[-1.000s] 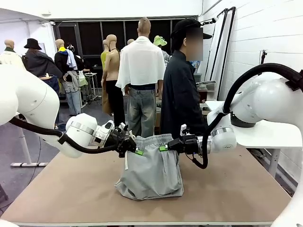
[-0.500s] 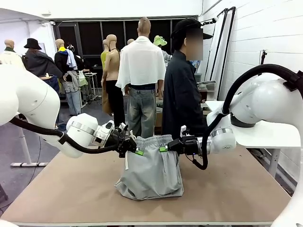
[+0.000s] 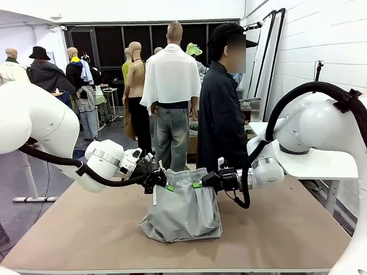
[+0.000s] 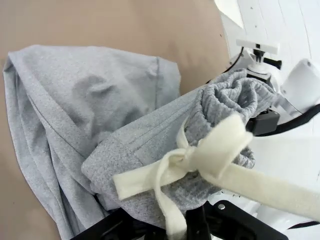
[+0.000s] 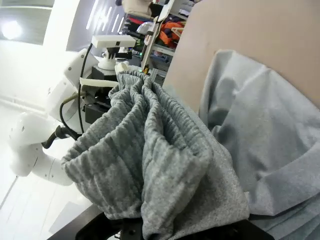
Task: Fold the training pants.
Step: Fold the Training pants in half.
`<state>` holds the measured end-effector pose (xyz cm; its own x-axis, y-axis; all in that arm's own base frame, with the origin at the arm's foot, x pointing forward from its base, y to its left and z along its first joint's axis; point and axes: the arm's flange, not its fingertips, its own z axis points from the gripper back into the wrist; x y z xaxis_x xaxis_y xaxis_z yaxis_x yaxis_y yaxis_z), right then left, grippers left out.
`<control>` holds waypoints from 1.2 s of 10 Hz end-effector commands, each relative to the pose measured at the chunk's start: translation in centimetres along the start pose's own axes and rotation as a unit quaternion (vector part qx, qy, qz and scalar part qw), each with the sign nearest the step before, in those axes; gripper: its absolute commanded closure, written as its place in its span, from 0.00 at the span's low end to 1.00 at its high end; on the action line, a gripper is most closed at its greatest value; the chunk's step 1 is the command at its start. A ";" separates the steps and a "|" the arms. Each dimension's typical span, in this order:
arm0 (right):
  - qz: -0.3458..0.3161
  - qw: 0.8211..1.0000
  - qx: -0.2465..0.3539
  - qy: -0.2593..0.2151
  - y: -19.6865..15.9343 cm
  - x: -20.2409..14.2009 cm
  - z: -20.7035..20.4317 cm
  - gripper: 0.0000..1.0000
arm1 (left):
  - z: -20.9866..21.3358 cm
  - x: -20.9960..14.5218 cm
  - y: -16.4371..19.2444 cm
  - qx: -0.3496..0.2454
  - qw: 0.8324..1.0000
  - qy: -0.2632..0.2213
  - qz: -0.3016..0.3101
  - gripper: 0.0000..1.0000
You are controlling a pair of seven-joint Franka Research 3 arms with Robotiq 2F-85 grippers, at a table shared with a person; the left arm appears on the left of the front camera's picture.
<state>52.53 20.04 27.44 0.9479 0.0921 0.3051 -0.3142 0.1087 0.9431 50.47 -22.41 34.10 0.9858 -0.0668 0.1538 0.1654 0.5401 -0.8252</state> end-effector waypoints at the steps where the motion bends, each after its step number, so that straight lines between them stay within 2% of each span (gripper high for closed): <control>1: -0.020 1.000 -0.019 0.001 -0.4 0.5 0.5 1.00 | -0.2 1.0 0.6 0.021 0.999 0.009 0.024 1.00; 6: -0.070 0.997 -0.034 0.003 -3.2 0.2 0.7 1.00 | -1.0 0.9 2.5 0.021 0.998 0.015 0.063 1.00; 12: -0.100 0.993 -0.058 -0.025 -5.5 0.5 1.0 1.00 | -2.3 2.0 4.9 0.025 0.995 0.015 0.097 1.00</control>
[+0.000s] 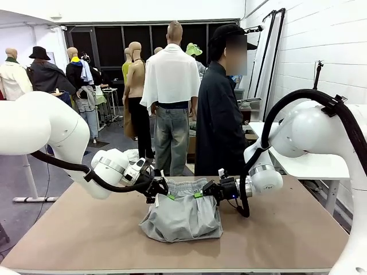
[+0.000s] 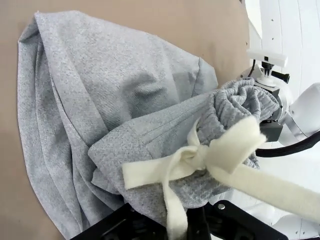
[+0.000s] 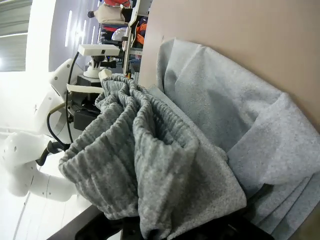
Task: Fold the training pants.
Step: Fold the Training pants in half.
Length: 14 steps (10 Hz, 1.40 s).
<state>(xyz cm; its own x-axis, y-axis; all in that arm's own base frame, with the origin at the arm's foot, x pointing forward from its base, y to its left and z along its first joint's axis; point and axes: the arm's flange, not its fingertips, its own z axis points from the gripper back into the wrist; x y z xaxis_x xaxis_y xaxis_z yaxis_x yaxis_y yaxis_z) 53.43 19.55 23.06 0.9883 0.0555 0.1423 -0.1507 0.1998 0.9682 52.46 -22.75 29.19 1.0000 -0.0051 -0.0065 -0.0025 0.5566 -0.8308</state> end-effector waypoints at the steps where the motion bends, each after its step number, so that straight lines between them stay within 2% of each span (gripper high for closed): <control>1: -0.014 0.999 -0.018 -0.026 -1.0 1.3 1.1 1.00 | 0.6 1.0 0.7 0.016 1.000 -0.012 0.009 1.00; 5: -0.009 0.999 -0.021 -0.032 -1.3 2.5 1.0 1.00 | 0.5 2.1 0.6 0.023 0.999 -0.028 0.000 1.00; 11: -0.021 0.999 -0.027 -0.033 -1.6 3.2 1.0 1.00 | -0.1 3.0 1.3 0.023 1.000 -0.016 0.008 1.00; 14: -0.027 0.999 -0.021 -0.038 -1.5 3.1 1.3 0.40 | 0.3 2.5 1.7 0.017 1.000 -0.013 0.016 0.43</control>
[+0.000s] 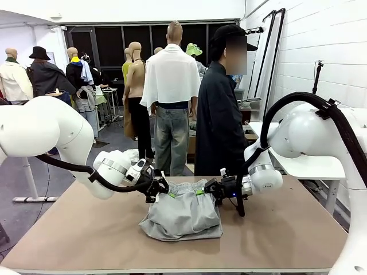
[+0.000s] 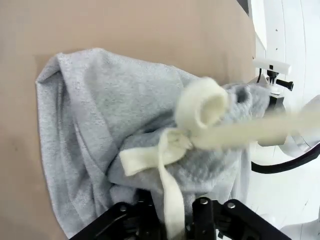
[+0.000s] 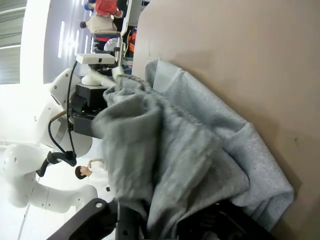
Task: Fold the training pants.
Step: Fold the Training pants in half.
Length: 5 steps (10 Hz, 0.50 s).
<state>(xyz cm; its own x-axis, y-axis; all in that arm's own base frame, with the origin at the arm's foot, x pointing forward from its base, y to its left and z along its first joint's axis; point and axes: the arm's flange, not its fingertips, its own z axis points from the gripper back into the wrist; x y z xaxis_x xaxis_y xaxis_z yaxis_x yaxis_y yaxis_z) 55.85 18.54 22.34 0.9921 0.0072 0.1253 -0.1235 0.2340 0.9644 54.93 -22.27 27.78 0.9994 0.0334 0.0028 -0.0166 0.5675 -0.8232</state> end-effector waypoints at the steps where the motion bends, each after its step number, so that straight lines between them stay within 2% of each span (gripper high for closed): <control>1: -0.016 1.000 -0.005 -0.019 -0.2 0.8 0.6 0.20 | 0.9 0.0 0.5 0.009 1.000 0.004 0.011 0.23; 2: -0.017 1.000 -0.007 -0.025 -0.1 0.6 1.1 0.00 | 1.1 -0.1 0.7 0.010 1.000 0.003 0.013 0.03; 3: -0.019 0.999 -0.012 -0.031 0.0 0.5 1.8 0.00 | 1.6 -0.2 0.8 0.013 1.000 -0.002 0.015 0.00; 5: -0.020 0.998 -0.031 -0.049 0.6 0.2 4.2 0.00 | 3.1 -0.7 1.1 0.017 1.000 -0.016 0.018 0.00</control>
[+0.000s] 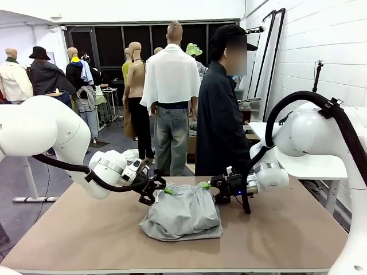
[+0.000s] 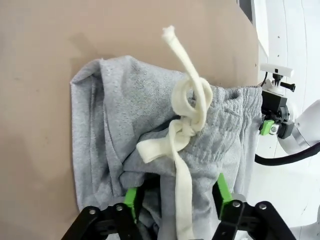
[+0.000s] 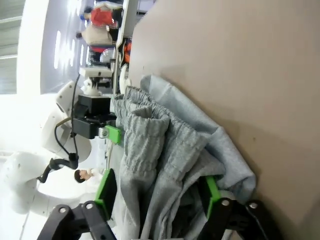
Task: Fold the training pants.
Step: Fold the Training pants in half.
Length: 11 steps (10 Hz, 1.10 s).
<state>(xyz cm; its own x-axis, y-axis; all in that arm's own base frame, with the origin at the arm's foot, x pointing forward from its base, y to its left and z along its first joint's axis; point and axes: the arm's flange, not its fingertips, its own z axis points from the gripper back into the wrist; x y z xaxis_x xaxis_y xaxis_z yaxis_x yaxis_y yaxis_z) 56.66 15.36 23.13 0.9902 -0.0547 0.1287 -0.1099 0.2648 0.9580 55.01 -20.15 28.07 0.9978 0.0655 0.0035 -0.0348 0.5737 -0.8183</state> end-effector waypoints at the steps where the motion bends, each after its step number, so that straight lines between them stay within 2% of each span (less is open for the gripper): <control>1: -0.014 0.999 -0.026 -0.025 1.0 -0.7 2.2 0.00 | 2.0 -1.1 0.3 0.013 1.000 -0.012 0.011 0.00; 6: -0.003 0.998 -0.047 -0.039 2.7 -0.5 5.3 0.00 | 6.0 -3.3 0.6 0.013 0.998 -0.065 0.009 0.00; 7: 0.003 0.999 -0.039 -0.032 2.5 -0.1 5.0 0.00 | 6.1 -3.1 0.5 0.038 0.997 -0.072 0.004 0.00; 8: 0.008 0.998 -0.036 -0.048 2.5 0.1 5.5 0.00 | 6.1 -3.0 -1.0 0.082 0.994 -0.068 -0.018 0.00; 9: 0.008 0.998 -0.036 -0.048 2.5 0.1 5.5 0.00 | 6.3 -2.5 0.6 0.024 0.998 -0.056 0.012 0.00; 11: 0.008 0.998 -0.036 -0.048 2.5 0.1 5.5 0.00 | 6.3 -2.5 0.6 0.024 0.998 -0.056 0.012 0.00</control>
<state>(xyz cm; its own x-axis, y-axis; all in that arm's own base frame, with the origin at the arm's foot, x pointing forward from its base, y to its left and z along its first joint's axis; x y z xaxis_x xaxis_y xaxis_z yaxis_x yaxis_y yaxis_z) 55.98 10.69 26.99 0.9752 -0.1404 0.1713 -0.1164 0.3331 0.9357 52.03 -15.06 31.32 0.9849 0.1586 0.0691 -0.0478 0.6335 -0.7722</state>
